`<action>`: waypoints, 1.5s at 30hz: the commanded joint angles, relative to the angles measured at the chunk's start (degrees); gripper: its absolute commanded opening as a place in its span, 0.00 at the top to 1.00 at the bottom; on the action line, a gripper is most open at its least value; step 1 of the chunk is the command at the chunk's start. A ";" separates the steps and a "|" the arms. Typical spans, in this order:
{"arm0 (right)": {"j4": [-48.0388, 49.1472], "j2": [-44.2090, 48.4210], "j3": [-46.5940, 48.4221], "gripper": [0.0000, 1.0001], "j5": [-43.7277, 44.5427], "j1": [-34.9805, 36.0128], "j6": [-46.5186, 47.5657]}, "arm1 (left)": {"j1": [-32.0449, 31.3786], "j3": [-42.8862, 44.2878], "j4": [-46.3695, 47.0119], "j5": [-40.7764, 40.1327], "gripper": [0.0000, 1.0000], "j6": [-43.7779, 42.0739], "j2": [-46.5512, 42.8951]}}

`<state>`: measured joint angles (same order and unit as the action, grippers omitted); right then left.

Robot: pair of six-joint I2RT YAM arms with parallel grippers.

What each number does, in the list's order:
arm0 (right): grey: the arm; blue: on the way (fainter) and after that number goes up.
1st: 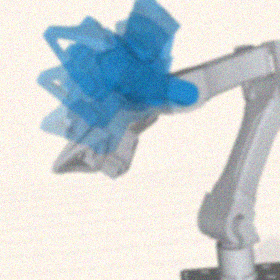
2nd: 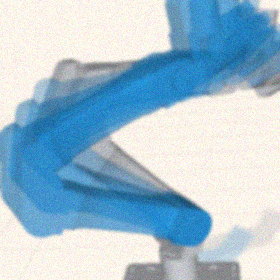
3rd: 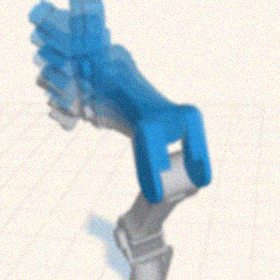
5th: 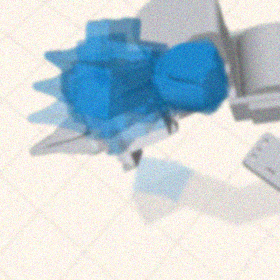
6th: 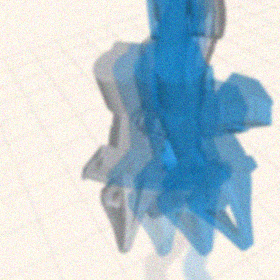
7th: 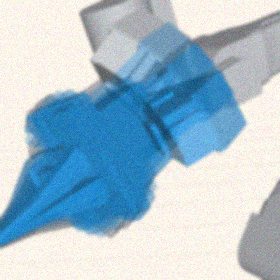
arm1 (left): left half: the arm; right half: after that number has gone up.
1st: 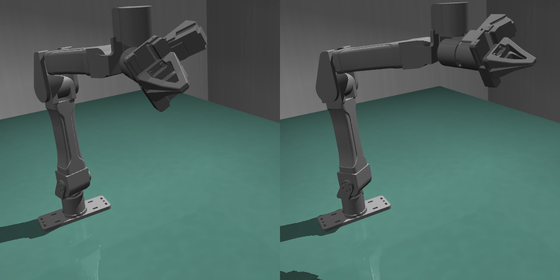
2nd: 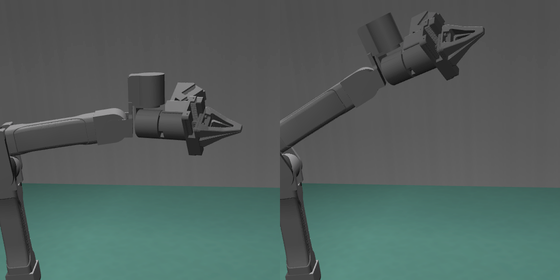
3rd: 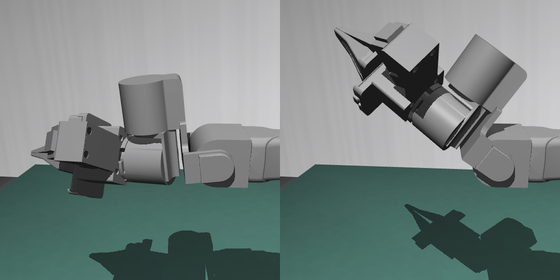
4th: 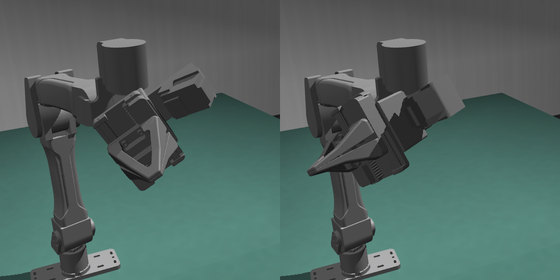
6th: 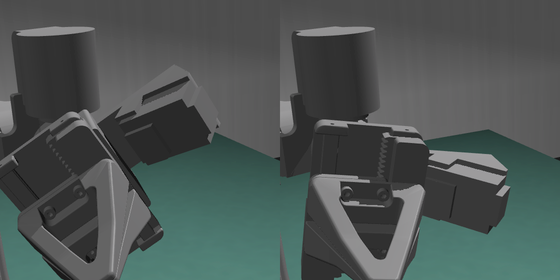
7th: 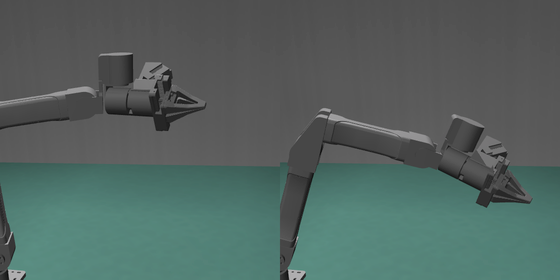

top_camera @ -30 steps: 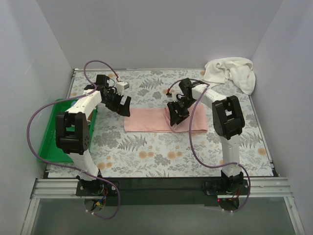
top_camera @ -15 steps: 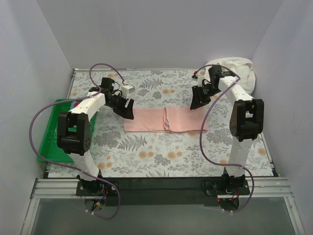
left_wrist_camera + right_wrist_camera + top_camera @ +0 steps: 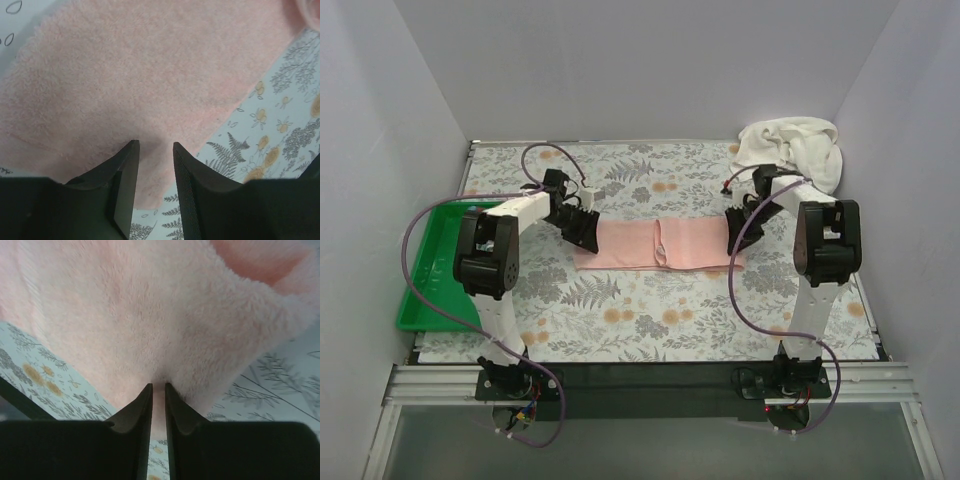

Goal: Roll the towels
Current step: Fold the towel

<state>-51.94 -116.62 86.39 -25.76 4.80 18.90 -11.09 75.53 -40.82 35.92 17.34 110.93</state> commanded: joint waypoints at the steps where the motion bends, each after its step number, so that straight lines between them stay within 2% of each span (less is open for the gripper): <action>1: 1.66 0.69 -8.39 0.81 -0.69 1.44 1.58 | 0.11 2.25 1.09 -3.57 0.69 0.85 3.49; 4: 4.21 2.88 -16.22 0.81 -2.80 4.16 0.97 | 0.11 6.72 0.92 -4.81 0.70 0.68 9.02; 7: 5.36 4.99 -20.72 0.81 -7.36 8.11 0.97 | 0.11 15.67 0.74 -6.38 0.70 0.24 15.78; 9: 5.71 7.54 -23.98 0.78 -13.58 12.67 1.85 | 0.11 25.51 0.57 -7.27 0.69 -0.73 21.58; 11: 5.71 10.60 -24.08 0.73 -17.12 18.10 2.11 | 0.11 33.24 -1.35 -6.83 0.61 -1.78 27.63; 12: 5.36 11.58 -23.47 0.71 -20.09 19.62 2.02 | 0.11 41.81 -2.15 -7.18 0.57 -1.70 29.32; 13: 5.27 12.63 -22.76 0.68 -21.43 21.12 1.94 | 0.11 45.37 -3.03 -6.92 0.51 -1.61 30.82; 14: 5.19 14.38 -21.54 0.64 -22.57 21.30 1.06 | 0.11 49.24 -4.78 -6.48 0.41 -1.61 32.66; 16: 4.14 15.80 -17.50 0.63 -23.81 20.78 0.44 | 0.11 53.83 -5.59 -5.52 0.35 -1.61 32.33; 18: 2.99 17.12 -13.81 0.63 -23.99 18.33 0.35 | 0.11 51.75 -3.84 -4.46 0.34 -1.79 27.97; 22: 2.11 16.78 -11.86 0.63 -20.58 11.74 1.23 | 0.02 32.56 2.13 -1.30 0.36 -0.56 16.79; 23: 2.11 15.64 -11.51 0.66 -19.25 10.51 1.75 | -0.07 29.27 3.89 0.27 0.37 0.31 13.29; 26: 2.46 13.01 -10.81 0.69 -16.79 10.06 2.55 | -0.16 21.36 5.48 1.78 0.45 1.46 9.75; 29: 3.95 9.32 -10.01 0.73 -15.47 10.14 2.11 | -0.25 17.65 6.36 1.87 0.51 1.99 9.47; 34: 5.53 5.26 -10.80 0.77 -13.79 10.49 1.93 | -0.25 17.11 7.68 2.40 0.54 3.31 11.76; 38: 6.85 4.47 -15.01 0.80 -13.00 11.28 1.76 | -0.24 19.74 8.12 2.40 0.58 3.49 16.23; 45: 10.80 5.44 -23.54 0.79 -18.35 15.67 -1.39 | -0.25 26.59 8.47 1.61 0.65 0.94 23.27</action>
<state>-43.40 -111.63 65.78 -42.89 17.43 18.59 -11.14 99.39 -33.19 39.27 20.25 131.02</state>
